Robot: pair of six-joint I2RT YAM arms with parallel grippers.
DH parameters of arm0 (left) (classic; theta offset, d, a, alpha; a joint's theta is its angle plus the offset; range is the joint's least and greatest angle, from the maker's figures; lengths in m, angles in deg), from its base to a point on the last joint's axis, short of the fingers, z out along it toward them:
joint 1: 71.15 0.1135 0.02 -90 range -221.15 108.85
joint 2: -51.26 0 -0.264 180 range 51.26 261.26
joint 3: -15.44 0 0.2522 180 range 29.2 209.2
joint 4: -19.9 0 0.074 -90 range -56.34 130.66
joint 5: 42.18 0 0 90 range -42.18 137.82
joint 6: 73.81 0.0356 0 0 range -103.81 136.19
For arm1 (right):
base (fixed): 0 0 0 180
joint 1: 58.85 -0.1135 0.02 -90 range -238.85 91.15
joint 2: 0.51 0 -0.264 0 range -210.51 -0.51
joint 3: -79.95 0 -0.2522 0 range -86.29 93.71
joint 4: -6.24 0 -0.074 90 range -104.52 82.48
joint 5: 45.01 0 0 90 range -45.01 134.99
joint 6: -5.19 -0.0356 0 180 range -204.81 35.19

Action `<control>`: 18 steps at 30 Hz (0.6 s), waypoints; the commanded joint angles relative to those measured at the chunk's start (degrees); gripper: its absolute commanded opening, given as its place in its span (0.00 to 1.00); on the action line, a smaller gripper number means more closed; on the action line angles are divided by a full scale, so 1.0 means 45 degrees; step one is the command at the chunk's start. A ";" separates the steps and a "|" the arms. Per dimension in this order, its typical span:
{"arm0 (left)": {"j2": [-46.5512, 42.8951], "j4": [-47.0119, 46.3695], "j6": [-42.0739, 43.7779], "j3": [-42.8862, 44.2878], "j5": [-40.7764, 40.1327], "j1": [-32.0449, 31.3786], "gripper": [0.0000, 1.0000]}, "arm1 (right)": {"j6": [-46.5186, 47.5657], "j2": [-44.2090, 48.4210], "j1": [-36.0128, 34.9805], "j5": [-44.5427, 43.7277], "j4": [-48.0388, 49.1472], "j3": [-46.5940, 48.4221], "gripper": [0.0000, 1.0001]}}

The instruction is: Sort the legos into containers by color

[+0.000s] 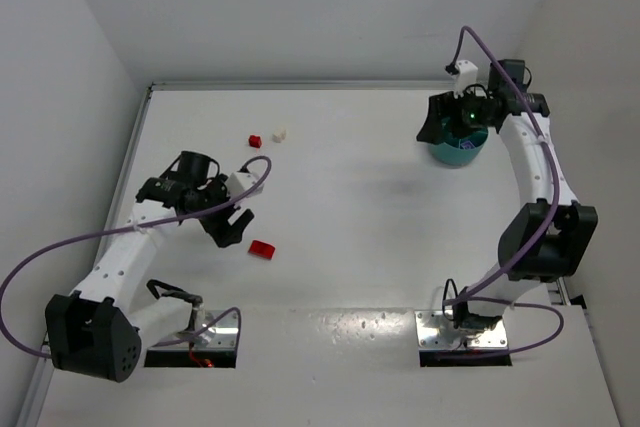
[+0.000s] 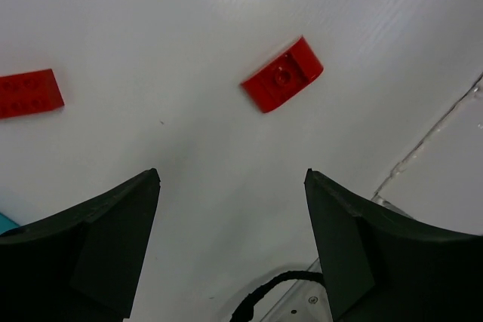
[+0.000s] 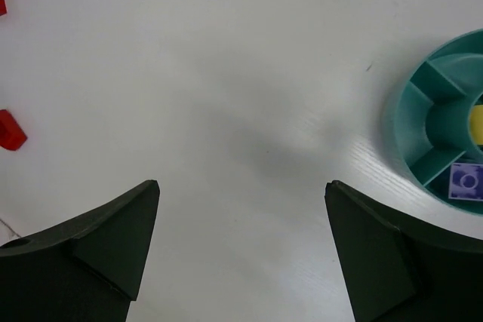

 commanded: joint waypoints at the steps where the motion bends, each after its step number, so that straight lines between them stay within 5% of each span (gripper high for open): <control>1: -0.0496 -0.0300 0.1760 -0.0225 0.0219 0.0764 0.83 | 0.0581 0.0034 0.0059 0.0783 0.0179 -0.0649 0.90; 8: 0.1046 -0.1941 -0.0408 0.0457 -0.0897 0.3184 0.82 | 0.0345 -0.0220 0.0059 0.0665 -0.0016 -0.0534 0.89; 11: 0.1280 -0.1457 0.0933 0.0595 0.0312 0.4300 0.81 | 0.0482 -0.0220 0.0059 0.0822 -0.0173 -0.0534 0.88; 18: 0.0502 0.2042 0.7867 -0.0106 0.3146 0.3952 0.81 | 0.1166 -0.0337 -0.0057 0.2089 -0.0720 -0.0885 0.87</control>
